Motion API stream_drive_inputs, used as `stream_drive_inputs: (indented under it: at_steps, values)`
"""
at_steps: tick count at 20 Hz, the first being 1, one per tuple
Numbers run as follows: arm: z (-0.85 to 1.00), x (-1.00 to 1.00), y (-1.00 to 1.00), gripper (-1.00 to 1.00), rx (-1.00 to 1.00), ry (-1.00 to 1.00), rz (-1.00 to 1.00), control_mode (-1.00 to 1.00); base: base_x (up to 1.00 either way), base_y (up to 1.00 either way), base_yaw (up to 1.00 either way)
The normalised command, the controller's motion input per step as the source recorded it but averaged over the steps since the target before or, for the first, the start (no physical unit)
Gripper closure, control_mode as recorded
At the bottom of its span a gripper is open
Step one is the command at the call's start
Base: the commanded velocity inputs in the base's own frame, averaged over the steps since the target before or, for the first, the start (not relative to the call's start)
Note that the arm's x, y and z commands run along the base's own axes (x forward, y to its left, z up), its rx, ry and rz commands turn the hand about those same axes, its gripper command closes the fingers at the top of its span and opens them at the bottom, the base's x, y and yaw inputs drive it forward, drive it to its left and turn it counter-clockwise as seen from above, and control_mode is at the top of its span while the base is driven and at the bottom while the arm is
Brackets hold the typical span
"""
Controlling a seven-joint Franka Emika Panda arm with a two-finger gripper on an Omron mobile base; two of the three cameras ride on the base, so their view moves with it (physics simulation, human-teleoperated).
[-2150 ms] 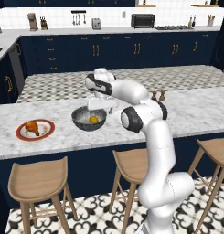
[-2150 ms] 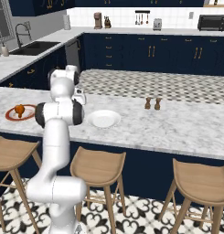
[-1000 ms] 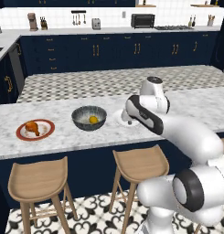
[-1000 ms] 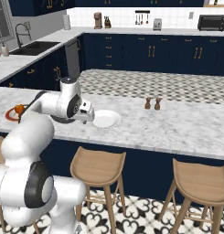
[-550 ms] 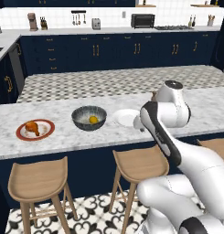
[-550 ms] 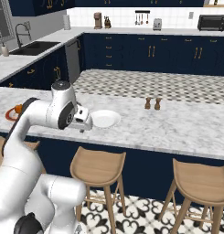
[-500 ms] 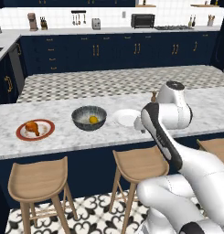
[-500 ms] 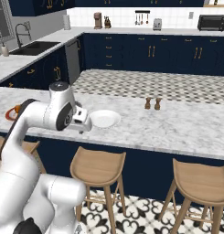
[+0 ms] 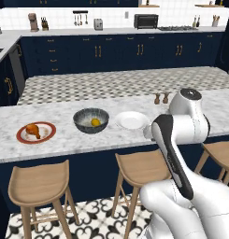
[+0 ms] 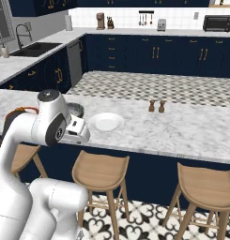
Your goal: Pick the chicken drumstick and lemon from their plates and place them in the bowl. Then put the bowl in the fridge.
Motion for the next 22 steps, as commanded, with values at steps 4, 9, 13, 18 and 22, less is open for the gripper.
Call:
stream_drive_inputs:
  at_steps: [4,9,13,18,22]
  values:
    - [0.07,0.0,0.0,-1.0,-0.03,0.06,0.0,-1.0,0.0,0.0,0.0]
    - [0.01,0.0,0.0,-1.0,-0.01,0.03,0.0,-1.0,0.0,0.0,0.0]
    - [0.01,0.0,0.0,-1.0,0.0,0.01,0.0,1.0,-0.02,0.0,0.0]
    - [0.0,0.0,0.0,-1.0,0.0,0.0,0.0,1.0,-0.67,0.41,0.01]
    - [0.0,0.0,0.0,-1.0,0.0,0.0,0.0,1.0,-0.02,1.0,0.0]
